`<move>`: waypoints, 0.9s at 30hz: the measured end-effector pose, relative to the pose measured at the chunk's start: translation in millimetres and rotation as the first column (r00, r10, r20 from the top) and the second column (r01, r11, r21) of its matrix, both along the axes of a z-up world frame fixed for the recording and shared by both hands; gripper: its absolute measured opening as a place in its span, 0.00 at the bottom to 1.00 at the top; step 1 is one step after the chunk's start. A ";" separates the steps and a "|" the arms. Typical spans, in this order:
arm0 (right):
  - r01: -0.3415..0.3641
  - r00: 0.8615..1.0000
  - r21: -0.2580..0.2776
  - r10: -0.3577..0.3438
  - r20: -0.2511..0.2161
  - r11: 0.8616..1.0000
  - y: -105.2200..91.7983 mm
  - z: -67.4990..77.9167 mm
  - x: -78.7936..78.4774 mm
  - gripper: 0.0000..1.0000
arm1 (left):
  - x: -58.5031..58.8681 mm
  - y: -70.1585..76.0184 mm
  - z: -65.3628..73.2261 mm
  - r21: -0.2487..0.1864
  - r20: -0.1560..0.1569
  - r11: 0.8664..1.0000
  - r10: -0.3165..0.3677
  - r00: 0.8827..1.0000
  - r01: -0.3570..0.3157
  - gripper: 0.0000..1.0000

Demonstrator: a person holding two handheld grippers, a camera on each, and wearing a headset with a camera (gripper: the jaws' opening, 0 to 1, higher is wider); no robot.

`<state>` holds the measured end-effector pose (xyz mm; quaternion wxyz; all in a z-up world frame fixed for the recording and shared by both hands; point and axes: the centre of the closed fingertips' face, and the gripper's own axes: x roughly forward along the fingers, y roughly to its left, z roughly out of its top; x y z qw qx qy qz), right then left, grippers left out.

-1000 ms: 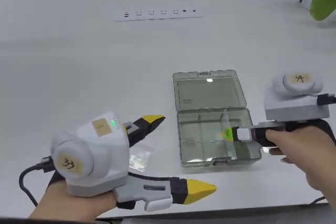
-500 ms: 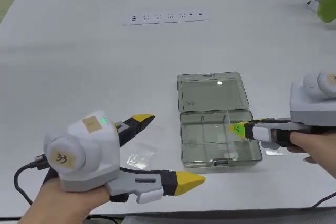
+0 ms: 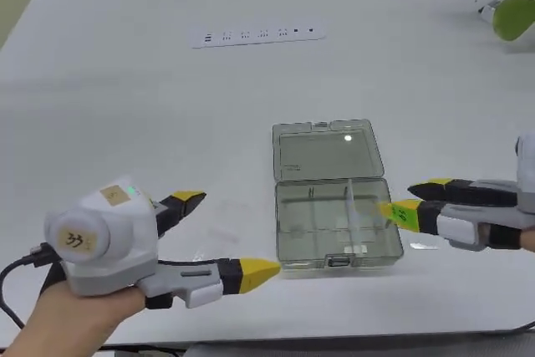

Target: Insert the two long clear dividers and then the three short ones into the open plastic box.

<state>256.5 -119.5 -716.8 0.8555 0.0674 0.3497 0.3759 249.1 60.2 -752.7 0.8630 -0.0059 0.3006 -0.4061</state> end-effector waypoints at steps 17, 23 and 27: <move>-0.167 0.951 -0.066 0.179 0.251 0.984 -23.7 4.0 -17.8 0.67 | 2.5 35.9 -64.2 0.207 -0.188 0.972 0.153 0.970 -0.113 0.74; -0.199 0.937 -0.081 0.213 0.276 0.977 -28.3 0.4 -23.8 0.69 | 4.1 42.1 -76.6 0.278 -0.204 0.952 0.189 0.961 -0.128 0.65; -0.192 0.937 -0.074 0.205 0.284 0.979 -30.4 0.7 -24.3 0.69 | 2.8 44.1 -86.6 0.341 -0.214 0.933 0.195 0.957 -0.114 0.58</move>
